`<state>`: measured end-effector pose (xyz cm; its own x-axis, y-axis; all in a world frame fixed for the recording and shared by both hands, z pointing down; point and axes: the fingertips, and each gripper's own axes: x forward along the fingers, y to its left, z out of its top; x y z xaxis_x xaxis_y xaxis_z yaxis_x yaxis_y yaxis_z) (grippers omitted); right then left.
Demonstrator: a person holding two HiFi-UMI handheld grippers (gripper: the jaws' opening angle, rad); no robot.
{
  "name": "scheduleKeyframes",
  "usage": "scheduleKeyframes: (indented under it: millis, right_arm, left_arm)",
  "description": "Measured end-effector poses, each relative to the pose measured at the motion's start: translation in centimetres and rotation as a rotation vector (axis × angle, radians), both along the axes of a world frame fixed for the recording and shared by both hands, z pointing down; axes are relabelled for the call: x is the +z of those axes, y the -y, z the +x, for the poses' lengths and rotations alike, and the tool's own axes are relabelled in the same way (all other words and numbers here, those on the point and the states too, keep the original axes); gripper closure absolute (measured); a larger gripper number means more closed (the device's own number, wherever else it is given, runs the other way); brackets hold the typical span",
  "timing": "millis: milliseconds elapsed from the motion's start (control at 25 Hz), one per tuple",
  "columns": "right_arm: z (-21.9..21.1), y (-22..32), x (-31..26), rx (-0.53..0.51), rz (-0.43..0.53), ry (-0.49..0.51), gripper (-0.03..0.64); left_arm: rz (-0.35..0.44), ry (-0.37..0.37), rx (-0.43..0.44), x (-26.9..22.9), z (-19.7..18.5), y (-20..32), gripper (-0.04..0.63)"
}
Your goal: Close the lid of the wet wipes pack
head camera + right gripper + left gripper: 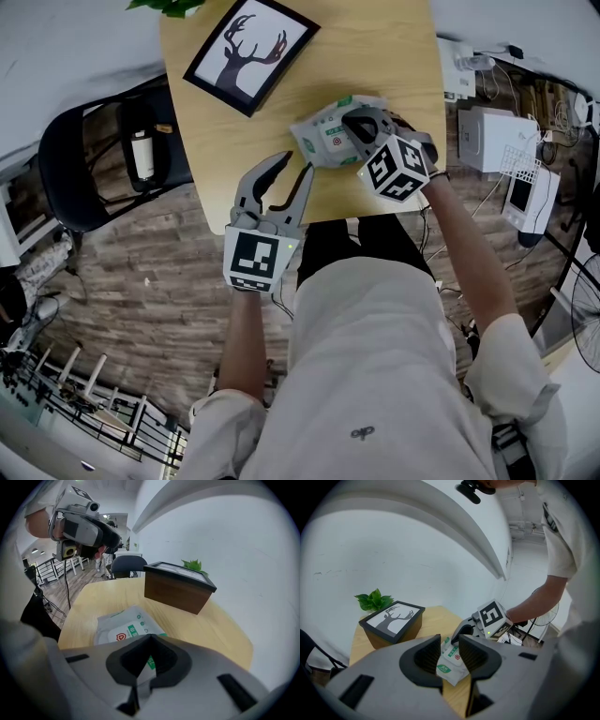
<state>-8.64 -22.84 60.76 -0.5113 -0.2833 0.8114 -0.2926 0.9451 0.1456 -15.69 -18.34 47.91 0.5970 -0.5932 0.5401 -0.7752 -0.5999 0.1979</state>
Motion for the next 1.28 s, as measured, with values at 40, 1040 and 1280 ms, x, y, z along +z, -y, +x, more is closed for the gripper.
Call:
scheduleKeyframes:
  millis: [40,1040,1280]
  right_arm:
    - [-0.2,0.0,0.1,-0.006,0.000,-0.003,0.618]
    - [-0.8,0.4,-0.4,0.076,0.000,0.034,0.618]
    - [0.5,-0.1,-3.0,0.140,0.018,0.094,0.618]
  left_arm:
    - [-0.001,0.001,-0.002,0.0,-0.1,0.0,0.476]
    - [0.017,-0.002,-0.020,-0.1,-1.4,-0.5,0.476]
    - [0.027,-0.002,-0.012,-0.6,-0.8,-0.7,0.476]
